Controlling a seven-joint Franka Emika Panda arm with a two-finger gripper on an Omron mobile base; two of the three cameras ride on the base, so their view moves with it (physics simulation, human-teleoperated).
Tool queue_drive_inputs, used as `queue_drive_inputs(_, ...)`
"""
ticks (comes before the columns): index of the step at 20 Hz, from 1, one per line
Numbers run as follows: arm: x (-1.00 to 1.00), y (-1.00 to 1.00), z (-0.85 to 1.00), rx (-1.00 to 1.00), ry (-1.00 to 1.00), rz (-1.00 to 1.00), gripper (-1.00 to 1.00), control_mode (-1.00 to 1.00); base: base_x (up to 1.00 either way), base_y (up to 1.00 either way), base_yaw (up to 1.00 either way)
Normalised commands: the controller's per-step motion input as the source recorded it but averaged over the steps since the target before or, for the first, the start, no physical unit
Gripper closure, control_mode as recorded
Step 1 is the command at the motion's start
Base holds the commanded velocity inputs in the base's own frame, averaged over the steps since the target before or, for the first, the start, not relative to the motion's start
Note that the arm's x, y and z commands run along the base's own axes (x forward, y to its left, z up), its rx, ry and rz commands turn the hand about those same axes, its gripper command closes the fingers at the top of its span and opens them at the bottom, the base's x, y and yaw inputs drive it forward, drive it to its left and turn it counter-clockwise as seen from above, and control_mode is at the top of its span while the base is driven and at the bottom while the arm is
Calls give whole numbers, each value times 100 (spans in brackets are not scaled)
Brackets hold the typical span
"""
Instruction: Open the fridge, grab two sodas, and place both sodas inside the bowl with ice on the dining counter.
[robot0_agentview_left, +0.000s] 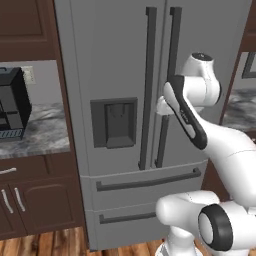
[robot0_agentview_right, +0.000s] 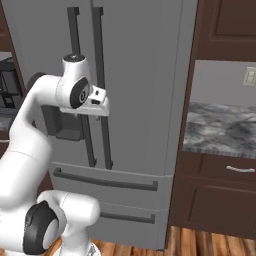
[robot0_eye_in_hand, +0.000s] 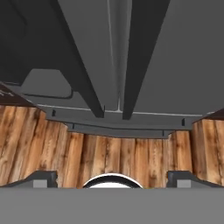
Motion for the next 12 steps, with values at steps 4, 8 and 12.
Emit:
queue_drive_inputs(4, -34, -30, 25, 10, -58, 6, -100, -100, 0, 0, 0)
queue_drive_inputs(8, 0, -1, 62, 2, -34, -4, -100, -100, 0, 0, 0)
queue_drive_inputs(12, 1, 0, 63, 0, -23, -14, -100, -100, 0, 0, 0)
